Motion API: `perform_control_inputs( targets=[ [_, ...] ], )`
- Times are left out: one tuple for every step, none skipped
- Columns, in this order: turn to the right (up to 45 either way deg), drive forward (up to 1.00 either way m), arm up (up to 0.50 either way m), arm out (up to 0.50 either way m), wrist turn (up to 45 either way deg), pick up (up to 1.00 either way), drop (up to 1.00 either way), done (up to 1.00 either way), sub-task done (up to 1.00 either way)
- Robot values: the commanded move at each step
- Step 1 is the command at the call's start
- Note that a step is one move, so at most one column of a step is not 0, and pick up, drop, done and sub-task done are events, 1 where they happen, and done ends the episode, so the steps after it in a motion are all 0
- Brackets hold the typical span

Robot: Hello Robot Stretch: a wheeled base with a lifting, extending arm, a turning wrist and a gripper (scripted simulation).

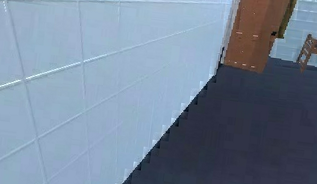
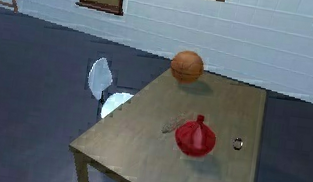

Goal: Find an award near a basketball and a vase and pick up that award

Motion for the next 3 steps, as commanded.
perform_control_inputs(
  targets=[
    [0.0,0.00,0.50,0.00,0.0,0.00,0.00,0.00,0.00],
    [0.0,0.00,0.38,0.00,0.0,0.00,0.00,0.00,0.00],
    [0.0,0.00,0.00,0.44,0.0,0.00,0.00,0.00,0.00]
  ],
)
